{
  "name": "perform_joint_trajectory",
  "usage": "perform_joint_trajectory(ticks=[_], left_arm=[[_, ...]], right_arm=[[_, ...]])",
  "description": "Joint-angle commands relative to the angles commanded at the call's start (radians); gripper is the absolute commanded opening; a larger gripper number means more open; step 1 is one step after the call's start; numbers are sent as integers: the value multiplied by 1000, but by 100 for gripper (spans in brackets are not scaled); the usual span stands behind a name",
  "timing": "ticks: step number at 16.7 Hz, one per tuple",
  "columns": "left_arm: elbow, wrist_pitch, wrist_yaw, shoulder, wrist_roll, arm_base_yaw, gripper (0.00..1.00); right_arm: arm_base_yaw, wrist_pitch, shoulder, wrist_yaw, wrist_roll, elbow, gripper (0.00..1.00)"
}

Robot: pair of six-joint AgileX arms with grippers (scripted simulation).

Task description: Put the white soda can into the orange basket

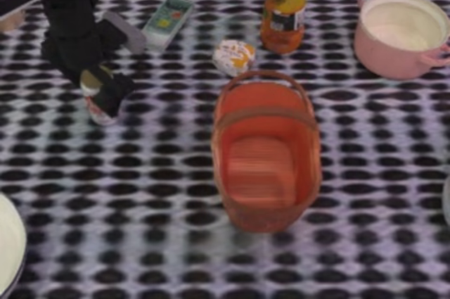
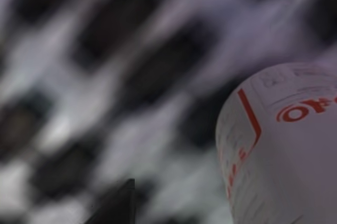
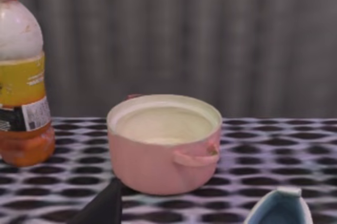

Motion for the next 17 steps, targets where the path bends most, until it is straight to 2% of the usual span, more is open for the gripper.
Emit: perform_joint_trajectory(ticks=[10, 17], left_arm=[[0, 0, 0, 0, 0, 0, 2], [0, 0, 0, 0, 0, 0, 0]], right_arm=[[0, 0, 0, 0, 0, 0, 100], [0, 0, 0, 0, 0, 0, 100]])
